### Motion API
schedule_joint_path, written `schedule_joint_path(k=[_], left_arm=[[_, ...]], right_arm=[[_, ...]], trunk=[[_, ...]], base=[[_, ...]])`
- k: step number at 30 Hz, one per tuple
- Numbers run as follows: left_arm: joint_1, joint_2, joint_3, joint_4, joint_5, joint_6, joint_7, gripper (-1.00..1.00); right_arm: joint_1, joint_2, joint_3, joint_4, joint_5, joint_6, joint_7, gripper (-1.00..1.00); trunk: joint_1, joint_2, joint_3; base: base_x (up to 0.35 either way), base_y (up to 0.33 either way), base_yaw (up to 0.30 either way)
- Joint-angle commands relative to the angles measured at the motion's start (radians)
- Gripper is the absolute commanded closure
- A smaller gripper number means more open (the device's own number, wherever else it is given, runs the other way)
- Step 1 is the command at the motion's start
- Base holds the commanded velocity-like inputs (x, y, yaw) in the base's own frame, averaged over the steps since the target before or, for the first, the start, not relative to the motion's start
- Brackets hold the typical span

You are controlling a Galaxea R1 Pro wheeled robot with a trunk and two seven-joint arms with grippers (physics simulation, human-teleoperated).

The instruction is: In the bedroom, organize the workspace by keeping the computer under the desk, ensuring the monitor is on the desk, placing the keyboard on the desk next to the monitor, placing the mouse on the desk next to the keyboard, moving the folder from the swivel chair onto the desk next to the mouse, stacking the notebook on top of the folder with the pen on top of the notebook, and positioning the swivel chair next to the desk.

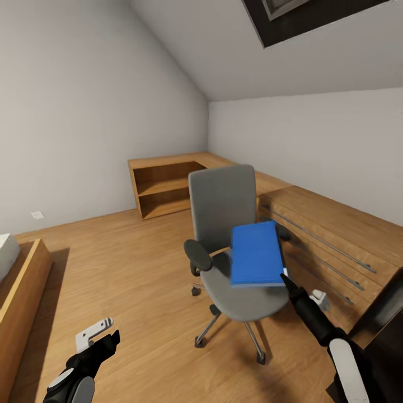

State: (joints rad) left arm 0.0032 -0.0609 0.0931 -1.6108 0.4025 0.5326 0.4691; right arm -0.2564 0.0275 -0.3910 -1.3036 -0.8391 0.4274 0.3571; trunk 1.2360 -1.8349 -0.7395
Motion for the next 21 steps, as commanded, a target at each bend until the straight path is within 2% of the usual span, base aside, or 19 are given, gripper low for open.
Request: schedule_joint_path(k=[1,4,7,12,21], left_arm=[[0.000,0.000,0.001,-0.002,0.010,0.002,0.006,-1.00],[0.000,0.000,0.001,-0.001,0.010,0.002,0.006,-1.00],[0.000,0.000,0.001,0.000,0.010,0.002,0.006,-1.00],[0.000,0.000,0.002,0.000,0.010,0.001,0.006,-1.00],[0.000,0.001,0.002,-0.001,0.010,0.001,0.006,-1.00]], right_arm=[[0.010,0.011,-0.003,-0.026,-0.002,-0.006,-0.018,1.00],[0.075,0.077,-0.003,-0.147,0.007,-0.136,-0.099,1.00],[0.110,0.104,-0.001,-0.194,0.009,-0.212,-0.119,1.00],[0.160,0.126,0.033,-0.253,0.009,-0.264,-0.134,1.00],[0.167,0.121,0.040,-0.256,0.004,-0.263,-0.126,1.00]], trunk=[[-0.004,0.007,0.002],[-0.016,0.028,0.012],[-0.027,0.049,0.021],[-0.046,0.084,0.037],[-0.081,0.147,0.065]], base=[[-0.012,0.000,0.000],[-0.005,0.000,0.000],[-0.002,0.000,0.000],[0.000,0.000,0.000],[0.000,0.000,0.000]])
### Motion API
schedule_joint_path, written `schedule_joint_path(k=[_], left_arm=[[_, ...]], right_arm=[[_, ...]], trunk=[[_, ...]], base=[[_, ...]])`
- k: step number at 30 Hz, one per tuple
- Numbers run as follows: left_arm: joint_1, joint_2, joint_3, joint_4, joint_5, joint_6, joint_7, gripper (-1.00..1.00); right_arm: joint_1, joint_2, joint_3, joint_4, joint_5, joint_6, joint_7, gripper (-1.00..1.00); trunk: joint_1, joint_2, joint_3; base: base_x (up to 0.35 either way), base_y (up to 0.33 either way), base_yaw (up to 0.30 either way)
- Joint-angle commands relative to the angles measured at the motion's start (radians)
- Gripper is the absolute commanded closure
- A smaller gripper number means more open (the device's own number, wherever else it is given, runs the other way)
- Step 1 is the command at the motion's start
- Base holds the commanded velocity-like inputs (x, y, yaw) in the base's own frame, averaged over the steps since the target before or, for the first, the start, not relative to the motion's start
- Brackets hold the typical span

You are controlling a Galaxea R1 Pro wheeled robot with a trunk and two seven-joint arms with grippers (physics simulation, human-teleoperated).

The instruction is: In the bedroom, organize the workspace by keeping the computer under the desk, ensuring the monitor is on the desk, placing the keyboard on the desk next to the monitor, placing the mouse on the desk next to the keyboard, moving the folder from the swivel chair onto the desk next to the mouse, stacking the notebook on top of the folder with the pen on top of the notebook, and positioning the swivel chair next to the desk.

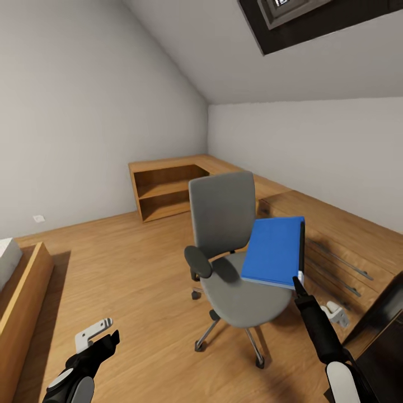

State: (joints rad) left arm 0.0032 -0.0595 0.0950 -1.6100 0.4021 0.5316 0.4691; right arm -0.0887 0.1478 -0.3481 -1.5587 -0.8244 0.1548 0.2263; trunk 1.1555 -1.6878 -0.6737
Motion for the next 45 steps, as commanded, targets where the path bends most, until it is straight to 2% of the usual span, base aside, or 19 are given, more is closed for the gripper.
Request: schedule_joint_path(k=[1,7,14,23,30,37,39,41,43,45], left_arm=[[0.000,0.000,0.000,-0.001,0.011,0.002,0.006,-1.00],[0.000,0.000,0.001,-0.002,0.011,0.002,0.006,-1.00],[0.000,0.000,0.002,-0.002,0.011,0.002,0.006,-1.00],[0.000,0.000,0.003,-0.002,0.011,0.002,0.006,-1.00],[0.000,0.001,0.003,0.009,0.012,0.002,0.006,-1.00],[0.000,0.017,0.007,0.295,0.004,-0.014,0.007,-1.00],[0.000,0.033,0.003,0.420,-0.007,-0.040,0.007,-1.00],[0.000,0.043,-0.007,0.516,-0.021,-0.097,0.006,-1.00],[0.000,0.050,-0.033,0.624,-0.043,-0.182,0.000,-1.00],[-0.001,0.052,-0.088,0.793,-0.090,-0.315,-0.034,-1.00]], right_arm=[[-0.001,0.001,-0.003,-0.001,-0.011,0.010,0.005,1.00],[0.000,0.001,-0.003,-0.006,-0.012,0.007,0.007,1.00],[0.000,0.005,-0.003,-0.005,-0.016,-0.016,0.089,1.00],[0.000,0.007,-0.008,-0.004,-0.016,-0.027,0.087,1.00],[0.000,0.007,-0.009,-0.005,-0.015,-0.027,0.087,1.00],[0.000,0.007,-0.011,-0.007,-0.016,-0.028,0.085,1.00],[0.000,0.007,-0.011,-0.007,-0.016,-0.028,0.072,1.00],[0.000,0.007,-0.011,-0.007,-0.016,-0.028,0.054,1.00],[0.000,0.006,-0.011,-0.006,-0.016,-0.027,0.037,1.00],[0.000,0.006,-0.013,-0.005,-0.017,-0.026,0.024,1.00]], trunk=[[-0.004,0.007,0.002],[-0.027,0.049,0.021],[-0.054,0.098,0.043],[-0.088,0.161,0.071],[-0.115,0.210,0.093],[-0.142,0.259,0.115],[-0.150,0.273,0.122],[-0.157,0.287,0.128],[-0.165,0.301,0.134],[-0.173,0.315,0.140]], base=[[0.000,0.000,0.000],[0.000,0.000,0.000],[-0.175,0.000,0.000],[-0.312,0.000,-0.157],[-0.063,0.000,-0.268],[-0.003,0.000,-0.274],[0.000,0.000,-0.276],[0.000,0.000,-0.278],[0.000,0.000,-0.279],[0.000,0.000,-0.280]])
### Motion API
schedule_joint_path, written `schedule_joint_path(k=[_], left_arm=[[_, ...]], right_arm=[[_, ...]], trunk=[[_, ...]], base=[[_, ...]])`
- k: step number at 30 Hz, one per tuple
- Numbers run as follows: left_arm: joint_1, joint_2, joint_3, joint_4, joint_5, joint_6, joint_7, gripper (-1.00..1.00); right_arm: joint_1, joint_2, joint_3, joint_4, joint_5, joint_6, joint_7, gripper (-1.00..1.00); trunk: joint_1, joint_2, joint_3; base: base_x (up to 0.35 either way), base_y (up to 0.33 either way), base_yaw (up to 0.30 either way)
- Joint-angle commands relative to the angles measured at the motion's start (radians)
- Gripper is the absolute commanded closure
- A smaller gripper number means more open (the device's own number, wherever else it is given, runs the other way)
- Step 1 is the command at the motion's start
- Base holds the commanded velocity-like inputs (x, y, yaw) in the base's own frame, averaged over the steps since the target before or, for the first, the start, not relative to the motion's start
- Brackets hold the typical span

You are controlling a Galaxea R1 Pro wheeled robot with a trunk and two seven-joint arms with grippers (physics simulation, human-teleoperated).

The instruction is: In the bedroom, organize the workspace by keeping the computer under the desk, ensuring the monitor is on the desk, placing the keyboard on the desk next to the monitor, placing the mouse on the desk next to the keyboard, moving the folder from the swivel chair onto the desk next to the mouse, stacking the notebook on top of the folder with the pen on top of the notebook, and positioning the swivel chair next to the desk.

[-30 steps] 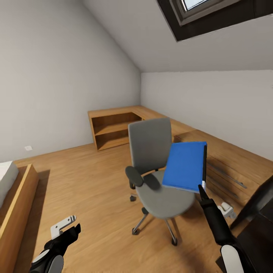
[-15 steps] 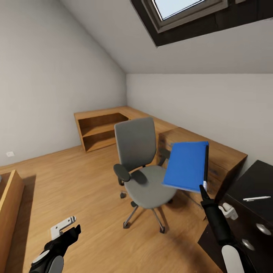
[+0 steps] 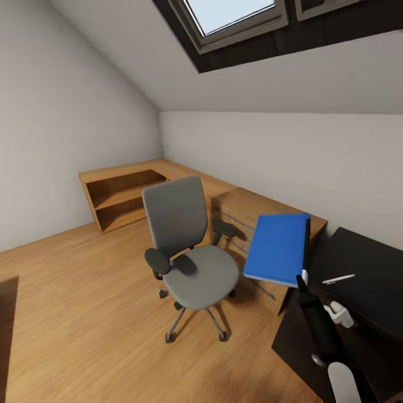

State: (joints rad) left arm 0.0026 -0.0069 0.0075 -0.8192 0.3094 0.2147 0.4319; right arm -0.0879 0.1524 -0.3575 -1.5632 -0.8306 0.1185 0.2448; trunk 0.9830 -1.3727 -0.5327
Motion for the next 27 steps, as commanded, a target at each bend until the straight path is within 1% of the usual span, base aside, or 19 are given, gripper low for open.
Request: schedule_joint_path(k=[1,2,3,4,5,8,10,13,17,24,27], left_arm=[[0.000,0.000,-0.022,0.086,-0.025,-0.066,-0.031,-1.00],[-0.002,0.001,-0.035,0.161,-0.050,-0.128,-0.075,-1.00],[-0.002,0.001,-0.040,0.195,-0.060,-0.154,-0.098,-1.00],[-0.004,0.002,-0.050,0.269,-0.080,-0.209,-0.158,-1.00],[-0.004,0.002,-0.053,0.298,-0.087,-0.230,-0.184,-1.00],[-0.005,0.002,-0.058,0.334,-0.096,-0.255,-0.219,-1.00],[-0.006,0.001,-0.059,0.347,-0.098,-0.264,-0.233,-1.00],[-0.006,0.000,-0.059,0.353,-0.099,-0.267,-0.239,-1.00],[-0.006,0.001,-0.060,0.355,-0.099,-0.269,-0.240,-1.00],[-0.006,0.002,-0.060,0.356,-0.099,-0.277,-0.241,-1.00],[-0.006,0.002,-0.059,0.356,-0.098,-0.327,-0.240,-1.00]], right_arm=[[-0.001,0.001,-0.004,0.000,-0.014,0.010,-0.001,1.00],[-0.001,0.001,-0.004,0.001,-0.019,0.010,-0.006,1.00],[-0.001,0.000,-0.004,0.001,-0.021,0.010,-0.007,1.00],[-0.001,0.000,-0.004,0.001,-0.031,0.010,-0.012,1.00],[-0.001,0.000,-0.004,0.001,-0.037,0.010,-0.014,1.00],[-0.001,-0.002,-0.006,0.000,-0.050,0.010,-0.016,1.00],[-0.001,-0.002,-0.019,0.000,-0.058,0.010,-0.017,1.00],[-0.001,-0.002,-0.036,0.000,-0.061,0.011,-0.018,1.00],[-0.001,-0.003,-0.044,0.002,-0.061,0.012,-0.018,1.00],[-0.001,-0.004,-0.046,0.003,-0.062,0.012,-0.018,1.00],[-0.001,-0.003,-0.045,0.004,-0.062,0.011,-0.017,1.00]], trunk=[[-0.004,0.007,0.002],[-0.008,0.014,0.006],[-0.012,0.021,0.009],[-0.015,0.028,0.012],[-0.019,0.035,0.015],[-0.031,0.056,0.024],[-0.038,0.070,0.031],[-0.050,0.091,0.040],[-0.065,0.119,0.053],[-0.092,0.168,0.075],[-0.104,0.189,0.084]], base=[[0.000,0.000,-0.281],[0.000,0.000,-0.281],[0.000,0.000,-0.281],[0.000,0.000,-0.282],[0.000,0.000,-0.282],[0.000,0.000,-0.282],[0.000,0.000,-0.282],[0.000,0.000,-0.284],[0.000,0.000,-0.289],[0.000,0.000,-0.292],[0.000,0.000,-0.294]])
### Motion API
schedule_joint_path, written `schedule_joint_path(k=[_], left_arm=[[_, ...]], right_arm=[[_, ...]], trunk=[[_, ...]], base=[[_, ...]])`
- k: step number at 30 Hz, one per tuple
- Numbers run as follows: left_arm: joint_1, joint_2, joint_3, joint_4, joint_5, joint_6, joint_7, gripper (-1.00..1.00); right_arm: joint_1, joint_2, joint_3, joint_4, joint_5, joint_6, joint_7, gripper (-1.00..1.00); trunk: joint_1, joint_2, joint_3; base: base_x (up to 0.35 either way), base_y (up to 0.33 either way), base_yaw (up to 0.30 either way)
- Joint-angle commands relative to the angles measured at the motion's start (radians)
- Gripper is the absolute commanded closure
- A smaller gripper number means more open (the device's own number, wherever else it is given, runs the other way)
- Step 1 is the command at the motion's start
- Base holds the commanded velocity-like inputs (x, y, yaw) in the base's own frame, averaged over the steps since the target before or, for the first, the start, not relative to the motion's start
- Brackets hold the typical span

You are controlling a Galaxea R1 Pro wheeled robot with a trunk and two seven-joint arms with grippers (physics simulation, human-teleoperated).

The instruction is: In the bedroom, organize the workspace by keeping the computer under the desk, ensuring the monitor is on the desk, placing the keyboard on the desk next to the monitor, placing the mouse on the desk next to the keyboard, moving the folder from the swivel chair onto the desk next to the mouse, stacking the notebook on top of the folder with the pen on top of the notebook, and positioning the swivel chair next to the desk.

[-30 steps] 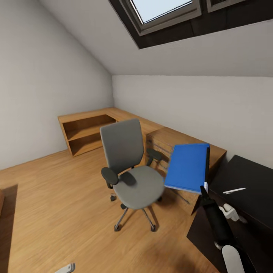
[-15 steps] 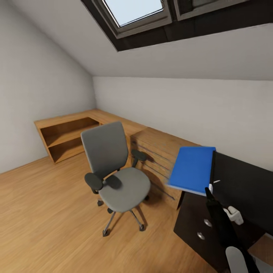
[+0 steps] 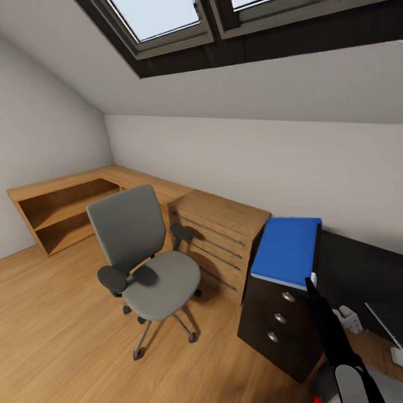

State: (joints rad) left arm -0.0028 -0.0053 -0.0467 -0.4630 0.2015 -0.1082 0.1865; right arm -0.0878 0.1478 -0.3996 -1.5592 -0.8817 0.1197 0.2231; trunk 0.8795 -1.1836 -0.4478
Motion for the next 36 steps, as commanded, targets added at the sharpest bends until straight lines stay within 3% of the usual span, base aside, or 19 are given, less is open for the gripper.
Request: schedule_joint_path(k=[1,4,7,12,15,23,24,27,28,36], left_arm=[[0.000,0.001,-0.005,0.001,0.010,-0.019,0.005,-1.00],[0.000,0.000,-0.002,0.026,0.012,-0.128,0.007,-1.00],[0.000,-0.002,0.001,0.039,0.014,-0.193,0.010,-1.00],[0.000,-0.011,0.002,0.060,0.013,-0.414,0.016,-1.00],[0.000,-0.013,-0.001,0.097,0.011,-0.506,0.016,-1.00],[0.000,-0.015,-0.005,0.129,0.008,-0.555,0.007,-1.00],[0.000,-0.015,-0.008,0.131,0.006,-0.555,0.005,-1.00],[0.000,-0.015,-0.008,0.133,0.006,-0.555,0.004,-1.00],[0.000,-0.015,-0.008,0.133,0.006,-0.555,0.004,-1.00],[0.000,-0.014,-0.008,0.137,0.007,-0.554,0.004,-1.00]], right_arm=[[-0.001,0.001,-0.003,0.000,-0.010,0.010,0.005,1.00],[-0.001,0.002,-0.003,-0.001,-0.011,0.009,0.005,1.00],[-0.001,0.002,-0.004,-0.001,-0.011,0.009,0.005,1.00],[-0.001,0.002,-0.036,-0.001,-0.012,0.010,-0.005,1.00],[-0.001,0.001,-0.045,-0.002,-0.013,0.010,-0.017,1.00],[-0.001,0.001,-0.071,0.000,-0.019,0.012,-0.022,1.00],[-0.001,0.001,-0.068,-0.004,-0.079,0.013,-0.003,1.00],[-0.001,0.001,-0.065,-0.004,-0.140,0.013,0.047,1.00],[-0.001,0.001,-0.064,-0.003,-0.164,0.013,0.092,1.00],[-0.001,0.001,-0.064,-0.003,-0.175,0.013,0.120,1.00]], trunk=[[-0.004,0.007,0.002],[-0.015,0.028,0.012],[-0.027,0.049,0.021],[-0.046,0.084,0.037],[-0.054,0.098,0.043],[-0.054,0.098,0.043],[-0.054,0.098,0.043],[-0.054,0.098,0.042],[-0.054,0.098,0.042],[-0.054,0.098,0.042]], base=[[0.000,0.000,-0.294],[0.000,0.000,-0.294],[0.000,0.000,-0.294],[0.000,0.000,-0.294],[0.000,0.000,-0.294],[0.000,0.000,-0.294],[0.000,0.000,-0.125],[0.000,0.000,-0.055],[0.000,0.000,-0.011],[0.000,0.000,-0.002]])
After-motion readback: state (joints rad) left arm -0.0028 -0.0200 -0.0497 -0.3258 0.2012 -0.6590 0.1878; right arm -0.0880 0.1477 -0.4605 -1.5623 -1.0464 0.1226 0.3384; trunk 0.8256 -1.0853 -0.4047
